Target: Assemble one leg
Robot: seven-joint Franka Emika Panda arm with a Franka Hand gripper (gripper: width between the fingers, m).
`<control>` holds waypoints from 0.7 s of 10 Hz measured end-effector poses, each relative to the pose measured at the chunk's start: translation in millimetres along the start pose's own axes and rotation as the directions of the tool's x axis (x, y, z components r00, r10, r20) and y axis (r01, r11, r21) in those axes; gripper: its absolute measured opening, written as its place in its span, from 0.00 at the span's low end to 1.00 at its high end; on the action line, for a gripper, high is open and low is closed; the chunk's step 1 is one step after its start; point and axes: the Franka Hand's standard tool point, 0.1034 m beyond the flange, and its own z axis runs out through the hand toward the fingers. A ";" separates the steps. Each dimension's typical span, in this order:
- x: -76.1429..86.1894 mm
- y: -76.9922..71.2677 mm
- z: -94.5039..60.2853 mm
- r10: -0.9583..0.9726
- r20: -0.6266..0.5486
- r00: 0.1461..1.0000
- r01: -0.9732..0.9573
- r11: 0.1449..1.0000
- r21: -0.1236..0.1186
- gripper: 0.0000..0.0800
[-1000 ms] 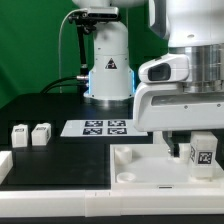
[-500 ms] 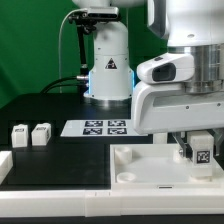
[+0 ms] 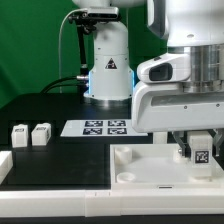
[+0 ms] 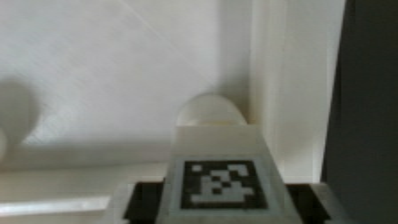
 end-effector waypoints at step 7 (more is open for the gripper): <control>-0.5 -1.1 1.0 0.769 0.017 0.639 -0.770 0.638 0.017 0.34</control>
Offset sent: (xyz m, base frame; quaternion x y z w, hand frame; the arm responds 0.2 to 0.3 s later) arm -0.0025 -0.0030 -0.0048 -0.0222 0.0220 0.3491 0.9366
